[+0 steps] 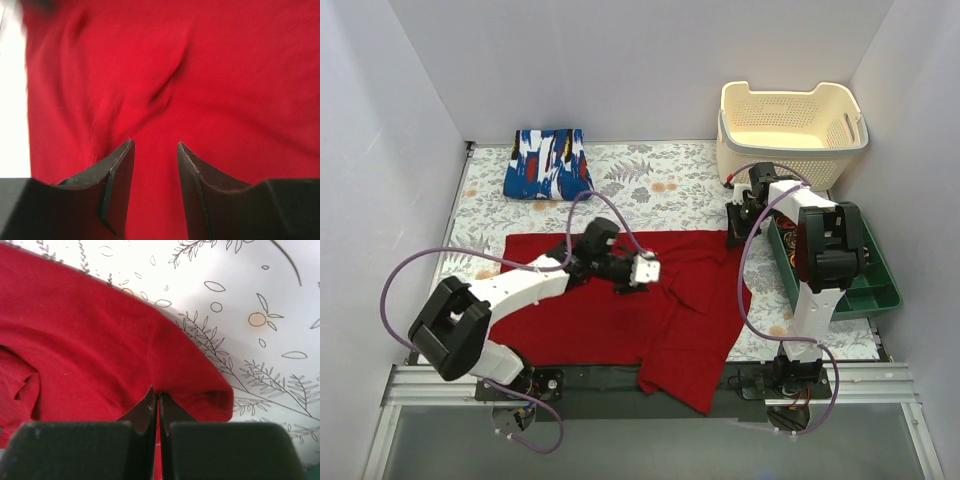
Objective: Fold and stack the mixed laundry pile
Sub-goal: Fold the T-shirt at the center of the board.
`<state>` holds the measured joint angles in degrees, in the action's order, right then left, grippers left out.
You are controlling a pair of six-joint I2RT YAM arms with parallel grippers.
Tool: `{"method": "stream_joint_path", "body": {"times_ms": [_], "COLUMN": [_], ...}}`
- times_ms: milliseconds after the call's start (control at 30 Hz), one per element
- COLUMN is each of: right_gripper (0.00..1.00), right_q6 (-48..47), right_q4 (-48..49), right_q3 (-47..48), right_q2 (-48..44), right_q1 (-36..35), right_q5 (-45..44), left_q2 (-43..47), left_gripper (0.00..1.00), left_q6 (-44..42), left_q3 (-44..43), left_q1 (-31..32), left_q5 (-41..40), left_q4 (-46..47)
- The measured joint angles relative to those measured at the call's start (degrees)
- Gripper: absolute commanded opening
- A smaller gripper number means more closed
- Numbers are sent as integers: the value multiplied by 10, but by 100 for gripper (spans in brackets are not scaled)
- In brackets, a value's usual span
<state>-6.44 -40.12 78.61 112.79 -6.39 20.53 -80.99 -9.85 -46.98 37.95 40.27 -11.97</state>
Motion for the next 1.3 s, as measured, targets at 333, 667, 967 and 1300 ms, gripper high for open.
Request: {"method": "stream_joint_path", "body": {"times_ms": [333,667,967,1300], "right_gripper": [1,1,1,1], "right_q6": [-1,-6,-10,-10], "right_q4": [2,5,9,10], "right_q3": [0,0,0,0], "right_q2": [11,11,11,11], "right_q1": [0,0,0,0], "right_q5": [2,6,7,8], "left_q2": [-146,-217,-233,-237], "left_gripper": [38,41,44,39], "left_q6": [-37,-81,-119,-130], "left_q3": [-14,-37,-37,-44], "left_q1": [145,167,174,179], "left_q5": [-42,-63,-64,-59], "left_q4": [193,243,243,237]}}
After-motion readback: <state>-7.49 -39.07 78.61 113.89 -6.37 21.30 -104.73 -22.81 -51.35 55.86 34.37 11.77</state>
